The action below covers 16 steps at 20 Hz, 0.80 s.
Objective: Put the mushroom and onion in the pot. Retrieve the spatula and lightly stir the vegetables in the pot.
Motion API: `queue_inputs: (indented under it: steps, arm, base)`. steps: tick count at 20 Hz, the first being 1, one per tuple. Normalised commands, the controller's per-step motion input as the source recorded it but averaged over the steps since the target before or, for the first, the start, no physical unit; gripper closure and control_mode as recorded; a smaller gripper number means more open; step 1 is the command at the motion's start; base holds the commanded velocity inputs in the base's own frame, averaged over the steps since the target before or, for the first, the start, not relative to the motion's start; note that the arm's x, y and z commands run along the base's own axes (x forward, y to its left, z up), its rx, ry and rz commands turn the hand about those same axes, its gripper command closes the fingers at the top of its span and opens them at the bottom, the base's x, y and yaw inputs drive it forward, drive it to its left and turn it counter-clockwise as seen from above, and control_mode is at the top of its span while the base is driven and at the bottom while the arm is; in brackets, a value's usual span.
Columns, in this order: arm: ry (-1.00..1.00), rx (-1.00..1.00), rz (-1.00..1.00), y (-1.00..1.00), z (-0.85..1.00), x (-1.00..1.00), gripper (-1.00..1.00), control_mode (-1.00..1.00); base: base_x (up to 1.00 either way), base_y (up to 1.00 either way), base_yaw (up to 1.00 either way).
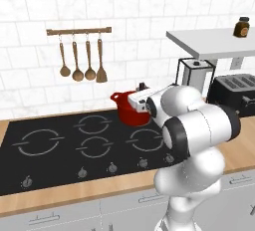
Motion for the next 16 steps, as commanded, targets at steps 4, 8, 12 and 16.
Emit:
queue_inputs:
  steps: [4, 8, 12, 16]
  arm:
    - [-0.03, 0.0, 0.0, 0.19, 0.11, 0.08, 1.0, -1.0]
    - [-0.01, 0.04, 0.0, 0.29, 0.19, 0.15, 1.0, -1.0]
    - [0.11, 0.03, 0.0, 0.18, 0.02, 0.69, 1.0, -1.0]
    - [0.32, 0.0, -0.02, 0.02, -0.41, 0.68, 1.0, -1.0]
  base:
    - [0.0, 0.0, 0.0]
    - [0.0, 0.0, 0.0]
    - [0.0, 0.0, 0.0]
    - [0.0, 0.0, 0.0]
